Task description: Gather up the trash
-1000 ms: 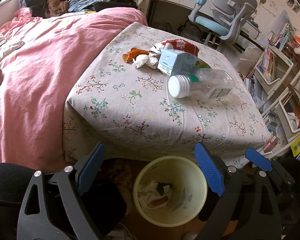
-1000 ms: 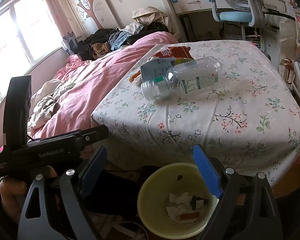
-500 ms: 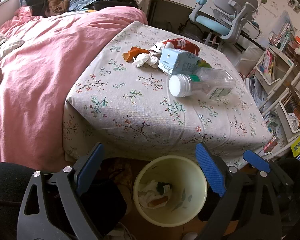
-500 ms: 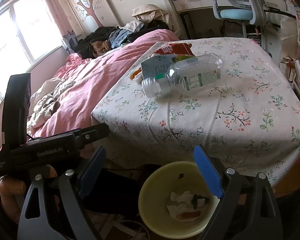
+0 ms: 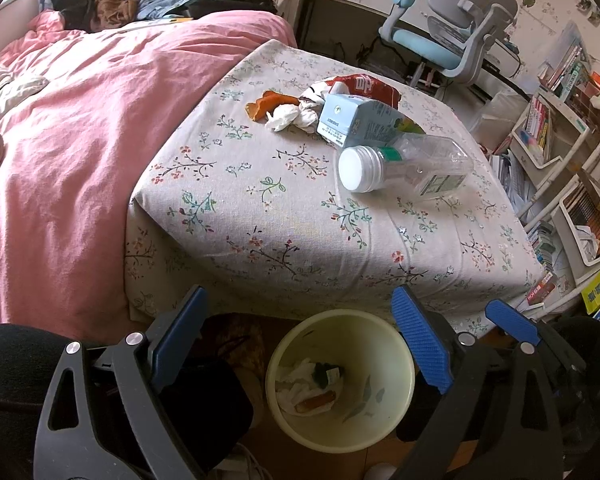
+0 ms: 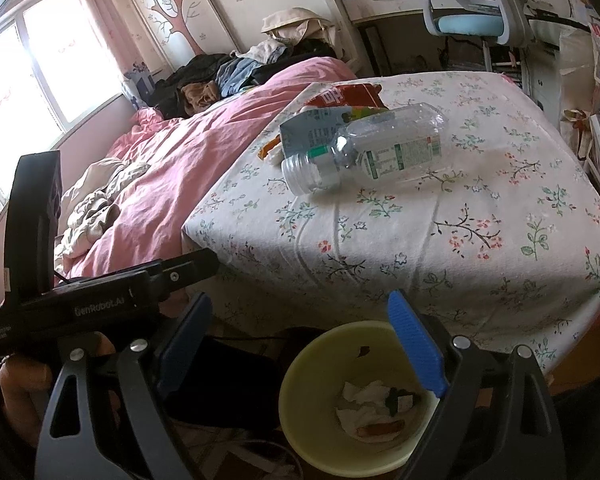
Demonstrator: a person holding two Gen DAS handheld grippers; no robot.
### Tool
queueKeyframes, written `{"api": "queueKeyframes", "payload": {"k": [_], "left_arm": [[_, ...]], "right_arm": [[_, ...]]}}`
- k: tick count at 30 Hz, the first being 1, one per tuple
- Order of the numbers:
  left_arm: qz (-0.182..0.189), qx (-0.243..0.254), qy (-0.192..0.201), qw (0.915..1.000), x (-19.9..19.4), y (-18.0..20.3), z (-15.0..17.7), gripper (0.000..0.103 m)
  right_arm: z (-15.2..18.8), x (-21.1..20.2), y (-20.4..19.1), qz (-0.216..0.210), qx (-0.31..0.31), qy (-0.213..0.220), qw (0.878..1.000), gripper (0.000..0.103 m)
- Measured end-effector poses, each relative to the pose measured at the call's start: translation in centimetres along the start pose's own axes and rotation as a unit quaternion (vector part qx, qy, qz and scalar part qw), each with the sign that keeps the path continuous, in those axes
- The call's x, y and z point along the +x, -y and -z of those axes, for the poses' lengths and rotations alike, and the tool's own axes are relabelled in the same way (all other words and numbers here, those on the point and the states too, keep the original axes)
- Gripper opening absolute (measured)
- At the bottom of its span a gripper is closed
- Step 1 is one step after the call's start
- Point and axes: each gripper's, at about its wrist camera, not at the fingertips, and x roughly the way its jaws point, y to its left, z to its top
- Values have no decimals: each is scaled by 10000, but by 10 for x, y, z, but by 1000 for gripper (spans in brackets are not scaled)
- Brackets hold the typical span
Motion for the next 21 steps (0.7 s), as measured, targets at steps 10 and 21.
{"api": "queueKeyframes", "payload": {"k": [10, 21], "left_arm": [[7, -9, 3, 10000, -1, 0, -1, 90], [4, -21, -7, 10000, 1, -1, 1, 90]], "right_arm": [[0, 0, 0, -4, 2, -2, 10000, 86], [-3, -1, 17, -146, 490, 40, 9987, 86]]}}
